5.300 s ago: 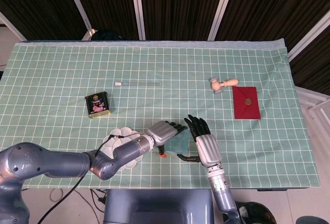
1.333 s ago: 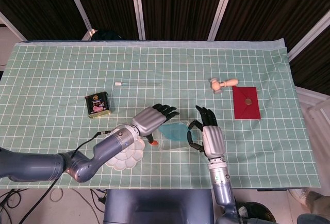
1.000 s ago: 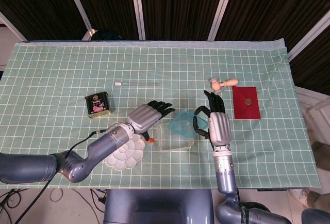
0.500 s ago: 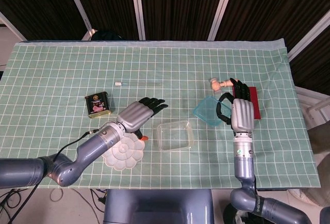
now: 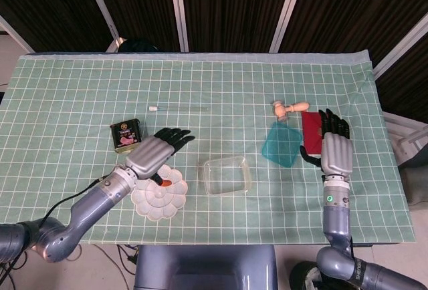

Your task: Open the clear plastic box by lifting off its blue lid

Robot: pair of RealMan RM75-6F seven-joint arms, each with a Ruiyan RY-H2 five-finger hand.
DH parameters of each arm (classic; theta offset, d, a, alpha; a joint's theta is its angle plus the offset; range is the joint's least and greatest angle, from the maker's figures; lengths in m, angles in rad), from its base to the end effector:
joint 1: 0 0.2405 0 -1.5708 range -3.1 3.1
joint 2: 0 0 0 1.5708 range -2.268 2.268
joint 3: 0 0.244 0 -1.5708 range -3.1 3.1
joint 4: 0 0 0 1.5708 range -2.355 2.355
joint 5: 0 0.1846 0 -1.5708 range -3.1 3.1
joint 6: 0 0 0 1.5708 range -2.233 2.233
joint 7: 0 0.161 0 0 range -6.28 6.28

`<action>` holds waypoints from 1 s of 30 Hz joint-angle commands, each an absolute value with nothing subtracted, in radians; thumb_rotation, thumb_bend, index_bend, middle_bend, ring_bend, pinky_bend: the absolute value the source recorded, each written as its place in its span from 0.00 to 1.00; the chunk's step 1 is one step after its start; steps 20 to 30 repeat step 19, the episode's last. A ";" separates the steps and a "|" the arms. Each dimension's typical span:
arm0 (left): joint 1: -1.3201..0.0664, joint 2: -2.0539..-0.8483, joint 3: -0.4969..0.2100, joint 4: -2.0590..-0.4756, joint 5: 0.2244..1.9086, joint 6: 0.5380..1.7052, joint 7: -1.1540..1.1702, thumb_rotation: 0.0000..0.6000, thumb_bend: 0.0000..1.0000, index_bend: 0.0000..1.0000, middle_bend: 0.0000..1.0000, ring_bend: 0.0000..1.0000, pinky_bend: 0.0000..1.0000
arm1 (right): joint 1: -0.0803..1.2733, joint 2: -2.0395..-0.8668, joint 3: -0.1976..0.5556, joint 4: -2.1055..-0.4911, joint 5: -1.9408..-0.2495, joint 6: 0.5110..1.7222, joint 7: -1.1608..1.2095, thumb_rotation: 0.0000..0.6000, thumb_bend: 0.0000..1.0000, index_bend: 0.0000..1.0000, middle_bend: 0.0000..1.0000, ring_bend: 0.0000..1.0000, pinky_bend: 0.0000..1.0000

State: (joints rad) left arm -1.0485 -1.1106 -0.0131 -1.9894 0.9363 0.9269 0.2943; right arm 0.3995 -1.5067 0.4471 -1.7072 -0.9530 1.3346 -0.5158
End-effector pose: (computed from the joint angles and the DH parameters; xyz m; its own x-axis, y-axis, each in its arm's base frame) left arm -0.0595 0.3188 0.0723 0.5069 0.3741 0.7766 0.8005 -0.5385 -0.2631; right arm -0.2044 -0.3203 0.1057 0.2222 0.0631 0.9729 -0.9634 0.1678 0.2092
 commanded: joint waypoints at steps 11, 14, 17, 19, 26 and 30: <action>-0.538 -0.992 0.274 -2.093 1.351 1.434 0.315 1.00 0.00 0.00 0.00 0.00 0.03 | 0.136 -1.134 0.192 -1.942 -1.228 1.385 -0.245 1.00 0.35 0.00 0.00 0.00 0.00; -0.432 -0.995 0.309 -2.030 1.442 1.543 0.270 1.00 0.00 0.00 0.00 0.00 0.03 | 0.094 -1.076 0.148 -1.937 -1.317 1.416 -0.183 1.00 0.34 0.00 0.00 0.00 0.00; -0.331 -1.002 0.321 -1.933 1.505 1.653 0.205 1.00 0.00 0.00 0.00 0.00 0.03 | 0.057 -1.025 0.118 -1.912 -1.395 1.466 -0.138 1.00 0.33 0.00 0.00 0.00 0.00; -0.275 -1.011 0.314 -1.865 1.517 1.711 0.156 1.00 0.00 0.00 0.00 0.00 0.03 | 0.037 -1.008 0.114 -1.890 -1.415 1.501 -0.111 1.00 0.33 0.00 0.00 0.00 0.00; -0.275 -1.011 0.314 -1.865 1.517 1.711 0.156 1.00 0.00 0.00 0.00 0.00 0.03 | 0.037 -1.008 0.114 -1.890 -1.415 1.501 -0.111 1.00 0.33 0.00 0.00 0.00 0.00; -0.275 -1.011 0.314 -1.865 1.517 1.711 0.156 1.00 0.00 0.00 0.00 0.00 0.03 | 0.037 -1.008 0.114 -1.890 -1.415 1.501 -0.111 1.00 0.33 0.00 0.00 0.00 0.00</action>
